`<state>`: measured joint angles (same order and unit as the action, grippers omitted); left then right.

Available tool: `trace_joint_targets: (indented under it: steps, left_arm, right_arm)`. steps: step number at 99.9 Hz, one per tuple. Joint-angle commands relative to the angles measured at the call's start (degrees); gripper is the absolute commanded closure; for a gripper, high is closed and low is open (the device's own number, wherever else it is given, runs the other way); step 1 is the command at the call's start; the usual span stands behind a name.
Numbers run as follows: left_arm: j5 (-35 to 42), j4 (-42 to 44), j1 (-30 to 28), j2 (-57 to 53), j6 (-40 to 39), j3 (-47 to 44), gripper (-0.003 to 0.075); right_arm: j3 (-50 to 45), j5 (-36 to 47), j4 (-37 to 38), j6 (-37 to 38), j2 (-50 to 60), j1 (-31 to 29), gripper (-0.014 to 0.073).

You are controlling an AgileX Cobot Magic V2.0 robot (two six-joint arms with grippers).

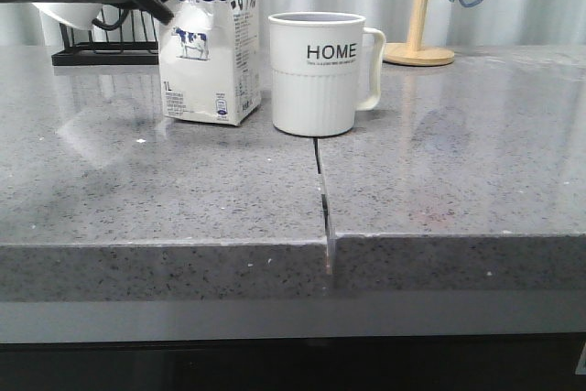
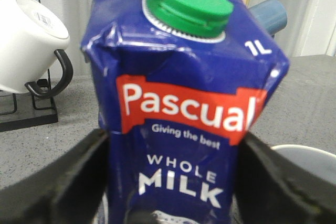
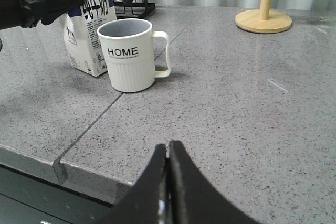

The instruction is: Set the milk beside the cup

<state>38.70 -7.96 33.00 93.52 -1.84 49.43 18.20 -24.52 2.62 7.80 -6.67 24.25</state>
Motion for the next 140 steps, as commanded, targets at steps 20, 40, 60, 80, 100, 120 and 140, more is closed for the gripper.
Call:
trace_joint_targets:
  steps: [20, 40, 60, 80, 100, 120, 140]
  left_arm:
    - [1.2, -0.3, 0.6, -3.2, -0.3, 1.4, 0.0042]
    - [-6.9, 0.1, 0.6, -7.9, -0.3, 1.3, 0.0042]
    - [-16.3, 0.7, 0.6, -13.7, 3.5, 0.0, 0.0089]
    - [-28.2, 0.7, -1.0, -20.8, 4.3, 0.0, 0.0430]
    - [-35.3, 2.1, -7.7, -28.3, 4.3, -0.9, 0.0741]
    - [-43.3, 2.4, -15.9, -37.4, 4.3, -4.1, 0.0741]
    - [-45.9, 2.4, -22.1, -47.7, 4.3, -10.1, 0.0741]
  right_arm:
    - [1.4, 4.4, 0.7, -0.4, -0.7, 0.0, 0.0662]
    - [1.4, 4.4, 0.7, -0.4, -0.7, 0.0, 0.0662]
    - [1.4, 4.4, 0.7, -0.4, -0.7, 0.0, 0.0662]
    - [1.4, 4.4, 0.7, -0.4, -0.7, 0.0, 0.0662]
    - [1.4, 4.4, 0.7, -0.4, -0.7, 0.0, 0.0662]
    - [1.4, 4.4, 0.7, -0.4, -0.7, 0.0, 0.0662]
    - [1.4, 4.4, 0.7, -0.4, -0.7, 0.0, 0.0662]
